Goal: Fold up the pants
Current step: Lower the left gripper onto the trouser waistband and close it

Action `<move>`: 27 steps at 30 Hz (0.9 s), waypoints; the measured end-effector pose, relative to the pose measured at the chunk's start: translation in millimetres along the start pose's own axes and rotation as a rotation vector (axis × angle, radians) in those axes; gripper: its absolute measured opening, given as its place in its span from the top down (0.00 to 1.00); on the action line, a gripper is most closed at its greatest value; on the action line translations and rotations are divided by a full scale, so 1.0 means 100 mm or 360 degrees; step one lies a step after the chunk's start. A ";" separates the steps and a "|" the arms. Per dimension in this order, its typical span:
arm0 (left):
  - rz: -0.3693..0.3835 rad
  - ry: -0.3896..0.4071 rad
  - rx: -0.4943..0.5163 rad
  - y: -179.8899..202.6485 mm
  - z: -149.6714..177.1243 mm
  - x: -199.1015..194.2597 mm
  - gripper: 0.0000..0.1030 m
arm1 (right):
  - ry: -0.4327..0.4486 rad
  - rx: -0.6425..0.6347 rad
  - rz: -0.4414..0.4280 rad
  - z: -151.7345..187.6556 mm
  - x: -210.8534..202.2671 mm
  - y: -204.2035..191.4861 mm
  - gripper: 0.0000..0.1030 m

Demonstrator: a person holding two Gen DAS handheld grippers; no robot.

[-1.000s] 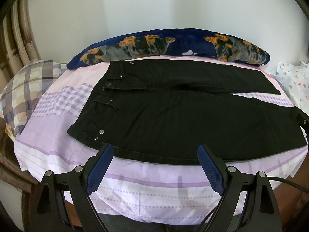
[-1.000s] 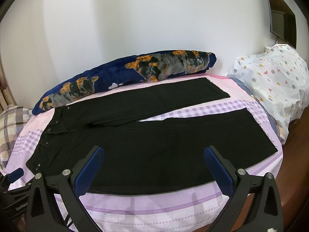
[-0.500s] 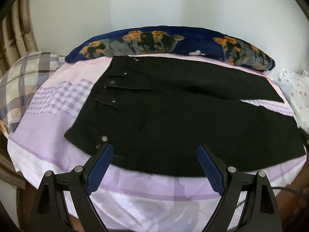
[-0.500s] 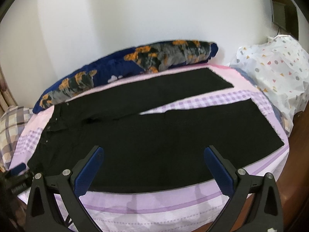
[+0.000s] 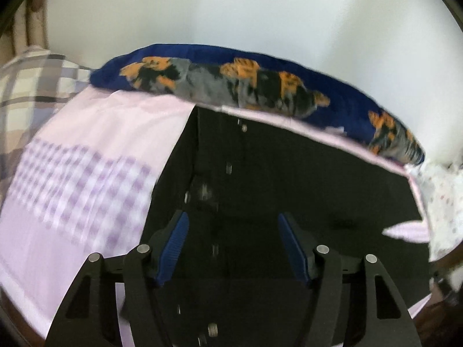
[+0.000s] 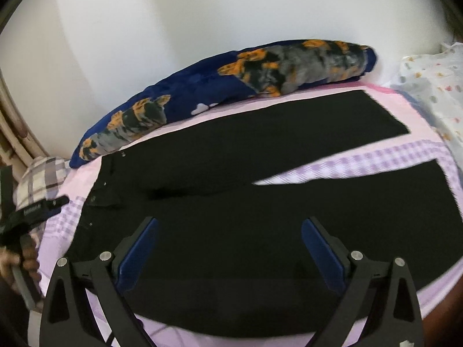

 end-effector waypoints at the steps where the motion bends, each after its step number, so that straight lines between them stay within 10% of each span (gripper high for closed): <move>1: 0.0063 -0.0002 -0.0020 -0.05 -0.13 0.07 0.37 | -0.0009 -0.0001 -0.0013 -0.03 0.05 -0.02 0.05; 10: 0.0366 -0.0199 -0.0241 -0.45 -0.79 0.88 0.51 | -0.0118 0.0029 -0.0014 -0.28 0.58 -0.07 0.05; 27: 0.0558 -0.0432 -0.0362 -0.71 -1.05 1.59 0.80 | -0.0230 0.0032 -0.0028 -0.57 1.47 -0.20 0.05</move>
Point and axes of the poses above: each gripper's, at about its wrist camera, not at the fingertips, and x roughly the way its jaws point, y to its right, z to its underside, the point moved 5 cm from there along x, roughly the way its jaws point, and after that the axes turned 2 degrees about -z, right-handed, at the moved point
